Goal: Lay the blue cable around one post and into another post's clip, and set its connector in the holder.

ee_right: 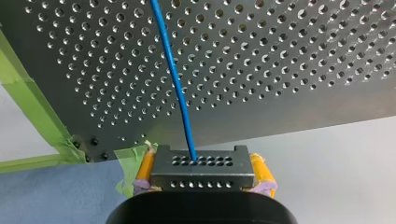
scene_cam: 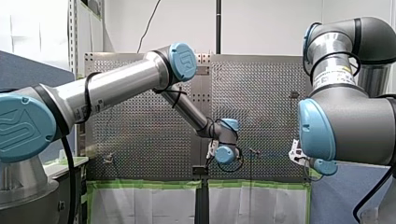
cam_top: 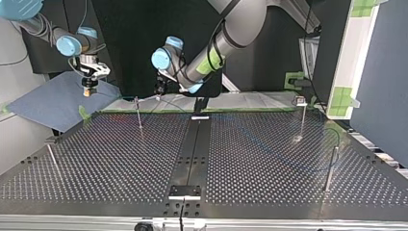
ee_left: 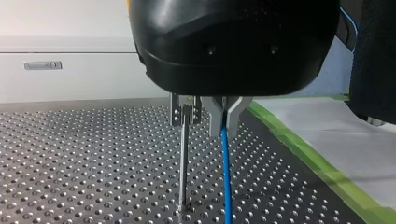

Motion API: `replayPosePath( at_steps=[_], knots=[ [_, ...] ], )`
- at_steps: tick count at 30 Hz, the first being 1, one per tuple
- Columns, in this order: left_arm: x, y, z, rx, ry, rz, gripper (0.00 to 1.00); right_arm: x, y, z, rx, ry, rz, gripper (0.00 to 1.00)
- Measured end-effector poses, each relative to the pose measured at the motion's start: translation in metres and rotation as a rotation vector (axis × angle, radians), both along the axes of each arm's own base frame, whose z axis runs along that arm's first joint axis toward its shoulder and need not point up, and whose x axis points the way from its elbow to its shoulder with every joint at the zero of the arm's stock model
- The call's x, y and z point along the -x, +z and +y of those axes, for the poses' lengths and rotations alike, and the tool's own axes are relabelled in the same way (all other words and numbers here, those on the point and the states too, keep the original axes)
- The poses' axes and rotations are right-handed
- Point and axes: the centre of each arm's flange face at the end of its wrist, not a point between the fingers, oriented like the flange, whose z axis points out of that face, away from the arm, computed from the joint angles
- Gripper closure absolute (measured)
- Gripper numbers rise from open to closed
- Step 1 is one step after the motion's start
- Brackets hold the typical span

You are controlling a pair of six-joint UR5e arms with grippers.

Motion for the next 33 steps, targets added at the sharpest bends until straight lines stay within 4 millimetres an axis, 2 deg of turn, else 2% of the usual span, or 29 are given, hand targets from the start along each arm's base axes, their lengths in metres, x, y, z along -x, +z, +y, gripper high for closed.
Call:
replayPosePath(
  at_steps=[14,25,33],
  knots=[
    [-0.006,-0.006,0.001,-0.002,0.002,0.008,1.0,0.0,0.004,-0.007,0.01,0.002,0.0,1.0],
    [-0.015,0.001,-0.001,0.011,0.009,0.002,1.0,-0.001,0.006,-0.01,0.02,0.011,0.0,1.0],
    [-0.02,0.001,0.002,0.014,0.014,0.002,1.0,-0.001,0.011,-0.019,0.026,0.013,0.0,1.0]
  ],
)
